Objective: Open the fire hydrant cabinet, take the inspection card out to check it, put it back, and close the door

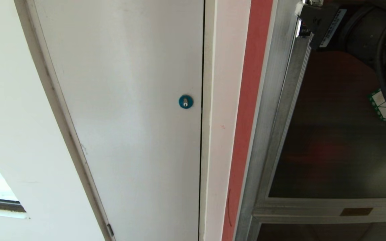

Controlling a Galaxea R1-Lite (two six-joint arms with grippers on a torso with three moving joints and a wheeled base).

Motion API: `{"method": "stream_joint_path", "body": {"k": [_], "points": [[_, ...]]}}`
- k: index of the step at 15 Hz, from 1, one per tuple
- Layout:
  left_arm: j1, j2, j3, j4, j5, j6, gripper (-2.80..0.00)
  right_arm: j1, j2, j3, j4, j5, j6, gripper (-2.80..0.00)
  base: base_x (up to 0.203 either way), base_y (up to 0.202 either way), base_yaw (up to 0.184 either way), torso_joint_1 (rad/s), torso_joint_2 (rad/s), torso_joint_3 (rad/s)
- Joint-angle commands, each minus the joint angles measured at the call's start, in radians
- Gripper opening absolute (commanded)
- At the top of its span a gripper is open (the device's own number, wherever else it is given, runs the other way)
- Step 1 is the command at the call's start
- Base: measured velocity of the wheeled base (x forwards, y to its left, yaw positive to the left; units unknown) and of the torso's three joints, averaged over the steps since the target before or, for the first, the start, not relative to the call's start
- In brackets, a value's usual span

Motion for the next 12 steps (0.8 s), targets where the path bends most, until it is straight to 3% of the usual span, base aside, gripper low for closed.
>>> {"method": "stream_joint_path", "body": {"k": [1,3,4,5,12], "points": [[0.0,0.001,0.0,-0.001,0.001,0.0,-2.8,-0.029,0.063,-0.051,-0.009,-0.023,-0.009,0.0,0.0,0.0,0.0,0.0,0.0,0.0],[0.0,0.001,0.0,-0.001,0.001,0.0,-2.8,-0.047,0.087,-0.082,-0.023,-0.035,-0.011,0.0,0.0,0.0,0.0,0.0,0.0,0.0],[0.0,0.001,0.0,-0.001,0.001,0.0,-2.8,-0.047,0.089,-0.086,-0.024,-0.036,-0.013,-1.79,0.0,0.0,0.0,0.0,0.0,0.0],[0.0,0.001,0.0,-0.001,0.001,0.0,-2.8,-0.048,0.089,-0.088,-0.024,-0.036,-0.015,-2.8,0.0,0.0,0.0,0.0,0.0,0.0],[0.0,0.001,0.0,-0.001,0.001,0.0,-2.8,-0.05,0.092,-0.085,-0.024,-0.038,-0.019,-2.8,0.0,0.0,0.0,0.0,0.0,0.0]]}}
